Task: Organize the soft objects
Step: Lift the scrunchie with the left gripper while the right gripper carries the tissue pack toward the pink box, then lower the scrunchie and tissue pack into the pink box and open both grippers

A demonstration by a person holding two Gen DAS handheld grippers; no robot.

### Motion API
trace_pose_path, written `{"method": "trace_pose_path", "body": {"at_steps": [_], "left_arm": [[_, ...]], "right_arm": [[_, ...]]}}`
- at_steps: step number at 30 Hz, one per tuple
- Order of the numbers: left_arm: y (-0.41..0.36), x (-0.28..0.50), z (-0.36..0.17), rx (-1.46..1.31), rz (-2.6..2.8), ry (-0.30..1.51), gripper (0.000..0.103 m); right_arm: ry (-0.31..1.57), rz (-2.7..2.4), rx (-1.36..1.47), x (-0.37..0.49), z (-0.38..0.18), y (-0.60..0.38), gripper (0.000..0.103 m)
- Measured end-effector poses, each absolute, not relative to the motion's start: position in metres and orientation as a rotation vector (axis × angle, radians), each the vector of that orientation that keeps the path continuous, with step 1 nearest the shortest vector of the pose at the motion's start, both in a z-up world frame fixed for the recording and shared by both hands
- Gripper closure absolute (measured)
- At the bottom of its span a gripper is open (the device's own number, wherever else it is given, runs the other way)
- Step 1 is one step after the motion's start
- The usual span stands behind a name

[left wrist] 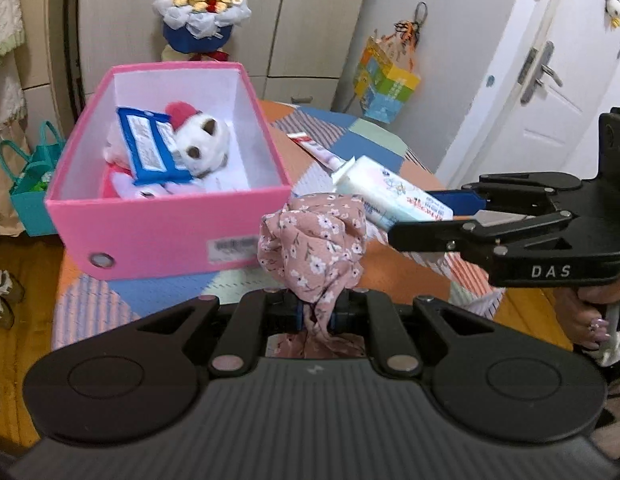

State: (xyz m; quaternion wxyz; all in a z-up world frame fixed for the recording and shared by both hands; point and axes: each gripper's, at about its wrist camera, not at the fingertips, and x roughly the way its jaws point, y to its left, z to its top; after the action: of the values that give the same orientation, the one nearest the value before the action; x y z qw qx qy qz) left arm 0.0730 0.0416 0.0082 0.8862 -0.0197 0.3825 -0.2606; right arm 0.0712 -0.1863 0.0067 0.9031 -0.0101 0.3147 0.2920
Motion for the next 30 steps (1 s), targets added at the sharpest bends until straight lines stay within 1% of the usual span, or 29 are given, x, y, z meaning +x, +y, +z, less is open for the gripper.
{"method": "trace_pose_path", "body": {"at_steps": [4, 10, 17, 22, 25, 30], "left_arm": [[0.053, 0.088, 0.023, -0.024, -0.515, 0.759, 0.092], [0.060, 0.122, 0.041, 0.009, -0.423, 0.644, 0.092], [0.057, 0.183, 0.041, 0.039, -0.311, 0.593, 0.092], [0.060, 0.243, 0.027, -0.002, -0.276, 0.651, 0.092], [0.064, 0.277, 0.012, -0.017, -0.232, 0.734, 0.092], [0.065, 0.305, -0.007, -0.044, -0.231, 0.802, 0.092]], "right_arm": [[0.604, 0.614, -0.005, 0.090, 0.019, -0.174, 0.058], [0.539, 0.545, -0.001, 0.130, 0.035, -0.160, 0.058], [0.526, 0.468, -0.045, 0.192, 0.036, -0.139, 0.058], [0.540, 0.419, -0.168, 0.238, 0.019, -0.109, 0.058], [0.574, 0.391, -0.228, 0.269, 0.004, -0.097, 0.058], [0.650, 0.387, -0.254, 0.307, -0.012, -0.086, 0.058]]}}
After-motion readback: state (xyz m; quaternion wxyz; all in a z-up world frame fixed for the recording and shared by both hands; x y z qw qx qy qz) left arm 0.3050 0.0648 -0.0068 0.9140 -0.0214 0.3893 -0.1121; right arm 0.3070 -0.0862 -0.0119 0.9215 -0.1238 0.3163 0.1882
